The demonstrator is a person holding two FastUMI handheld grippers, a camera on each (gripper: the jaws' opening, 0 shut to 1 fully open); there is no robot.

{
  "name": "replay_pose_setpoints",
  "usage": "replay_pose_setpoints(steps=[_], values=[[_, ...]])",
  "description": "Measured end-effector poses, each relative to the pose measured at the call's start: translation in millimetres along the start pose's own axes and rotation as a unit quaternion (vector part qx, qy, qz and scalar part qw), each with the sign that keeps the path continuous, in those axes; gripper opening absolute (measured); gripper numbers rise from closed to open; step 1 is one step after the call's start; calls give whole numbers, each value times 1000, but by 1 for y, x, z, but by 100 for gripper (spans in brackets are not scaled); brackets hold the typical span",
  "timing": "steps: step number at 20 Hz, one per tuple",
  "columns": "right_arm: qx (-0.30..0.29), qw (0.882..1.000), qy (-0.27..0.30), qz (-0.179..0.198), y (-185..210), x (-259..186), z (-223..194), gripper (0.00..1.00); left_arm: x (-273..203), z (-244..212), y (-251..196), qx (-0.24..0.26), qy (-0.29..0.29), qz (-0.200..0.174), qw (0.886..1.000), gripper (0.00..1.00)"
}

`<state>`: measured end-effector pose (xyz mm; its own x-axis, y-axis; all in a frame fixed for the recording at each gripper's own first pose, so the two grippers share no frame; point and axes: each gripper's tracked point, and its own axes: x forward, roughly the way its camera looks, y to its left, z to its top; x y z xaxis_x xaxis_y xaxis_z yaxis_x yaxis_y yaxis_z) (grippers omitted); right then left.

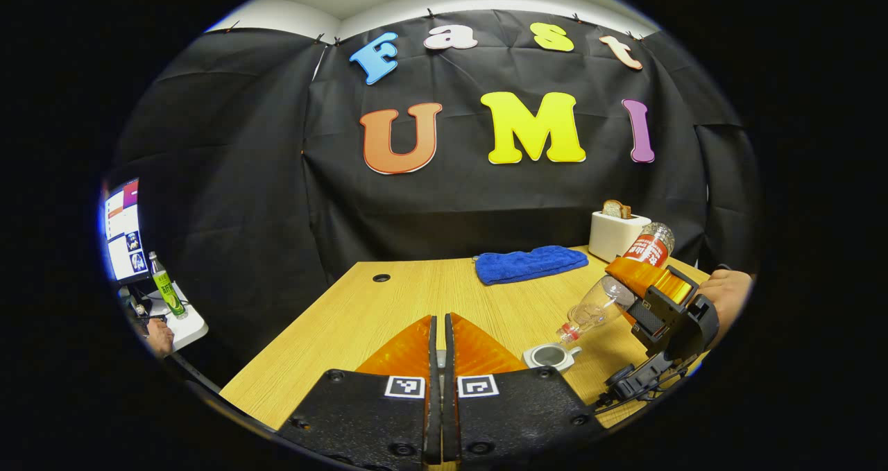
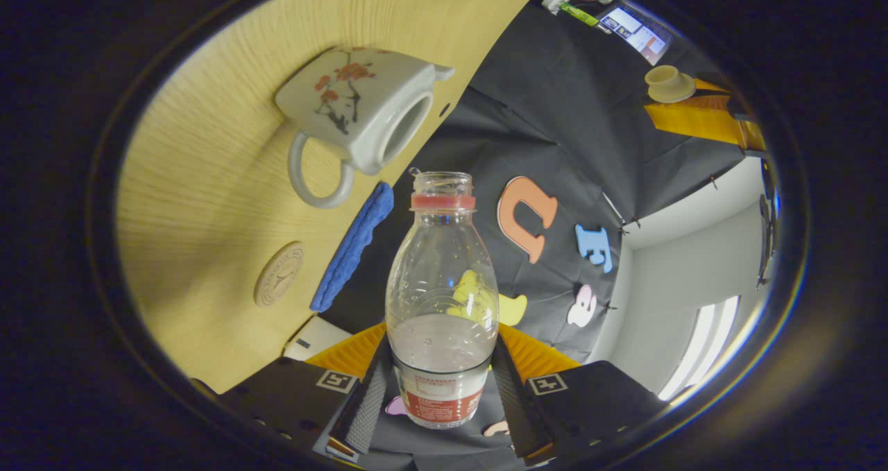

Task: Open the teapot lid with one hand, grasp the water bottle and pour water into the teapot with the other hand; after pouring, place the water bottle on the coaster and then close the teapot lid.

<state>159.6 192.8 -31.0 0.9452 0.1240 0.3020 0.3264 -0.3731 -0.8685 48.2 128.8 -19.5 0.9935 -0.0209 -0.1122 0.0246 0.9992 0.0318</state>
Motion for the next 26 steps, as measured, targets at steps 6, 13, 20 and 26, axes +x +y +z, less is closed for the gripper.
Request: replay_pose_setpoints(steps=[6,13,20,26], values=[[-19,999,-2,-27,-17,1,1,77,-1,-3,3,-1,2,1,1000,3],[-19,999,-4,-32,-19,4,4,74,1,-3,0,5,6,0,1000,3],[10,999,3,-30,-12,4,0,71,2,-3,3,3,7,2,1000,4],[144,989,8,44,18,1,1,77,4,-8,-1,5,13,-6,1000,4]])
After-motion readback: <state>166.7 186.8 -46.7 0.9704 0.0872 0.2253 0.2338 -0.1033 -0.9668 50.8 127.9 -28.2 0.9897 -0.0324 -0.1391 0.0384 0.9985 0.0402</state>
